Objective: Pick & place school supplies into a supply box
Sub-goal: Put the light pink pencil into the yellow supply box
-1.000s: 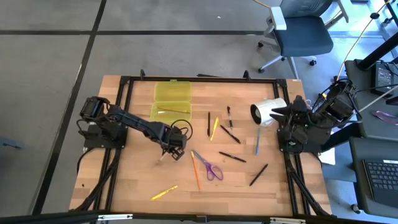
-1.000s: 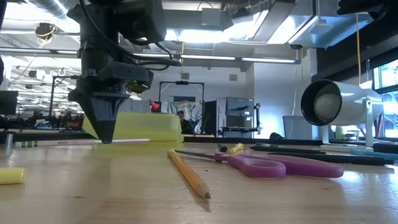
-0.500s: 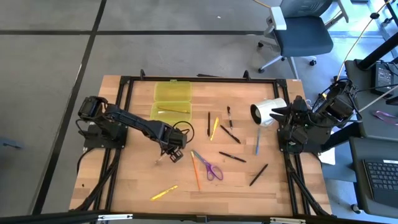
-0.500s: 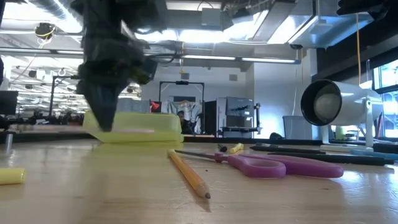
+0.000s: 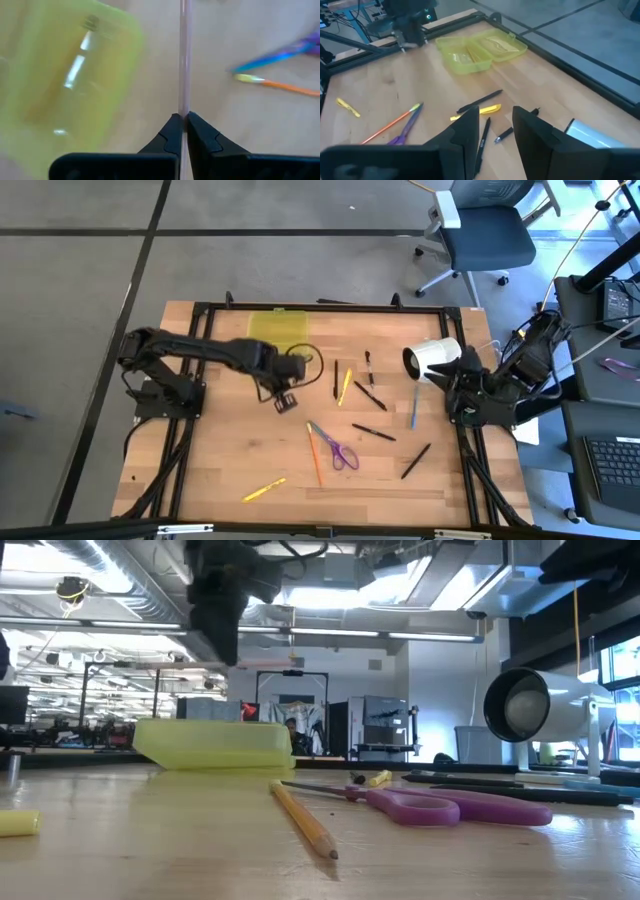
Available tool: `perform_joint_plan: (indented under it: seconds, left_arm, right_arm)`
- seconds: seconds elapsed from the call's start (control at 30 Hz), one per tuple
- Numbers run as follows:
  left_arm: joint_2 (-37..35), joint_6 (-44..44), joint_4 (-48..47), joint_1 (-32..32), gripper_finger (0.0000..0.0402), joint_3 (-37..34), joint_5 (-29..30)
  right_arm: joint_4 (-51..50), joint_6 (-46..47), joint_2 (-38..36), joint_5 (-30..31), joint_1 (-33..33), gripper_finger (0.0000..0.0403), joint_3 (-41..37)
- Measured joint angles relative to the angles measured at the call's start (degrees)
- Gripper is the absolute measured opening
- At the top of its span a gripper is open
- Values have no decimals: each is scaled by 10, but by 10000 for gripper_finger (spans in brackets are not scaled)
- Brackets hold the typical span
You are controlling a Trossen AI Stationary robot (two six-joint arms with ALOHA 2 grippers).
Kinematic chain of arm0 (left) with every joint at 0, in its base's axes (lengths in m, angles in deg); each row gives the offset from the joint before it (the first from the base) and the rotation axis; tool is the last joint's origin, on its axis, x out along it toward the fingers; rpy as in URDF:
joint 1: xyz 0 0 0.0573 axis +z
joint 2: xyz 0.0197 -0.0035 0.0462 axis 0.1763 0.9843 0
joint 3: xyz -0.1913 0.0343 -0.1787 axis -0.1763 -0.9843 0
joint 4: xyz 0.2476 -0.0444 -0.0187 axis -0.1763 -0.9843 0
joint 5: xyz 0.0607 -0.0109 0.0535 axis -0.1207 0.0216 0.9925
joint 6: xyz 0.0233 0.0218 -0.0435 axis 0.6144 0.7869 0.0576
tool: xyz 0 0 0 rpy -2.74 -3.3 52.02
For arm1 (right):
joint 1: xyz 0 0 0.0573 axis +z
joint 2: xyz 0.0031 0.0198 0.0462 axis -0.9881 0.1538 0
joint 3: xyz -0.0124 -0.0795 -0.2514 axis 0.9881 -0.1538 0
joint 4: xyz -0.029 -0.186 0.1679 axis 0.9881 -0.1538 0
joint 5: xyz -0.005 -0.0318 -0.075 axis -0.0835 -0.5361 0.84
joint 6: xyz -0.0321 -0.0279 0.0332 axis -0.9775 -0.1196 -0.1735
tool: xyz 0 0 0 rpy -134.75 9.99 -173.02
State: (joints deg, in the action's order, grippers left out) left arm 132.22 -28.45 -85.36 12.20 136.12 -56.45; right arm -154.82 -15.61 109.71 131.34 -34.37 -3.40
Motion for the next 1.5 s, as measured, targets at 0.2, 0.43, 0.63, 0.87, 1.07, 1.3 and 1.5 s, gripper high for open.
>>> perform_joint_plan:
  seconds: [0.2, 0.43, 0.63, 0.87, 1.07, 1.3, 1.5]
  left_arm:
    - [0, 165, -16, 95, 3, 5, -6]
    - [19, 278, 2, 203, 3, 6, -15]
    - [75, 325, 27, 244, 3, 5, -60]
    - [141, 328, 34, 258, 3, 5, -70]
    - [177, 328, 34, 259, 4, 5, -71]
    - [186, 328, 33, 258, 22, 5, -72]
    - [186, 328, 33, 258, 51, 5, -73]
  right_arm:
    - [10, 0, 0, 0, 0, 122, 8]
    - [25, -1, -1, 20, 0, 122, 17]
    - [42, 0, 5, 22, 0, 122, 17]
    - [47, 1, 10, 24, 0, 122, 17]
    - [51, 1, 12, 26, 0, 122, 17]
    - [50, 0, 12, 25, 0, 122, 17]
    - [50, 0, 12, 25, 0, 122, 17]
